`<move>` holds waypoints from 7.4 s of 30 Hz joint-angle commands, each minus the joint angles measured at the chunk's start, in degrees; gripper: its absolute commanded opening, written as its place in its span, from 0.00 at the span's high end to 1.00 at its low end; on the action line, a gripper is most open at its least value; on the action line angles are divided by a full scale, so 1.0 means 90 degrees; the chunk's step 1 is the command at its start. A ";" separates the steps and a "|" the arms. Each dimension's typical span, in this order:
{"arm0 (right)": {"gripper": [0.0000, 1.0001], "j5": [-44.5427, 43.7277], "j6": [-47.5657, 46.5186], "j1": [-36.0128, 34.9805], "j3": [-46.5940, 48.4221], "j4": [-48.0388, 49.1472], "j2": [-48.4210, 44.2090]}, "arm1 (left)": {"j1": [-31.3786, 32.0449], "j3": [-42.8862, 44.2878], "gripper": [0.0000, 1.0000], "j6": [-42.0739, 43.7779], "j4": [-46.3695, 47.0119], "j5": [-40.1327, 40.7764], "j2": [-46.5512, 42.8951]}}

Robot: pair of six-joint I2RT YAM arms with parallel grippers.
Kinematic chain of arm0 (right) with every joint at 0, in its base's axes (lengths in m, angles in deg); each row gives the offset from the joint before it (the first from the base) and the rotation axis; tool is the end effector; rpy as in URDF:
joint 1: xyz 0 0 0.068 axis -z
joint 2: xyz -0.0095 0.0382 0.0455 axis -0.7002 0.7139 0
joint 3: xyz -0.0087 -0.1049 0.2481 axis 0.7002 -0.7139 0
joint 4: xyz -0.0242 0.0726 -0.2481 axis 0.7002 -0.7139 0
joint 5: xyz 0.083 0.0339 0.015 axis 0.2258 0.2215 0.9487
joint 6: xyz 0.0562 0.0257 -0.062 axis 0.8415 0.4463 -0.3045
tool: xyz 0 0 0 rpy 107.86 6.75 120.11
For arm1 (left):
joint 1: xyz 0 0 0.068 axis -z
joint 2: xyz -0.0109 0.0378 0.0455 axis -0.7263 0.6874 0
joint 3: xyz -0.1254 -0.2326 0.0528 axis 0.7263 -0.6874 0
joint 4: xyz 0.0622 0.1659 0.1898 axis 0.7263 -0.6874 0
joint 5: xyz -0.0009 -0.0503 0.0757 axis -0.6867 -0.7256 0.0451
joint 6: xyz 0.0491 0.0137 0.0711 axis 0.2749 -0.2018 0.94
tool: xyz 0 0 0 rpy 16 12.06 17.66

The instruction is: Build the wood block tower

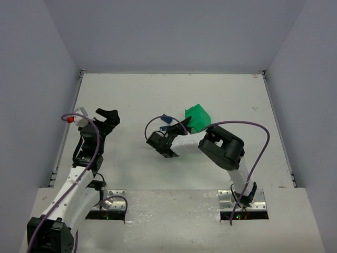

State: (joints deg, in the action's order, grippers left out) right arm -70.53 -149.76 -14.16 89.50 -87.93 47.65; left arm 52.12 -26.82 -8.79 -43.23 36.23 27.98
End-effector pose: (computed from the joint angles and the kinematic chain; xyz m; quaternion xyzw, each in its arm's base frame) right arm 0.2611 0.2791 0.1057 -0.5425 0.4851 -0.6708 0.1430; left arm 0.2156 0.0012 0.2286 -0.3065 0.7032 -0.1375 0.6267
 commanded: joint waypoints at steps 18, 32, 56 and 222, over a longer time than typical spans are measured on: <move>1.00 0.2534 0.0465 0.0413 0.0041 0.1554 -0.3064 | -0.0039 0.0279 0.00 0.0162 0.0127 -0.0008 -0.0249; 1.00 0.6472 0.5958 0.4287 0.0886 0.0549 -0.4197 | -0.0039 0.0332 0.00 0.0188 0.0203 -0.0210 -0.0164; 1.00 0.9876 0.9269 0.7832 0.1982 0.0870 -0.0341 | -0.0039 0.0637 0.00 0.0335 0.1043 -0.1100 0.1290; 0.01 0.6759 1.1546 0.1954 -0.5241 0.0187 -0.7081 | 0.3554 0.6763 0.19 -0.0266 -0.2295 0.1702 0.9116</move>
State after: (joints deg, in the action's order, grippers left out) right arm -6.33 -47.18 3.48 42.50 -87.02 -14.94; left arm 83.69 31.34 -10.20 -63.35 50.42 108.29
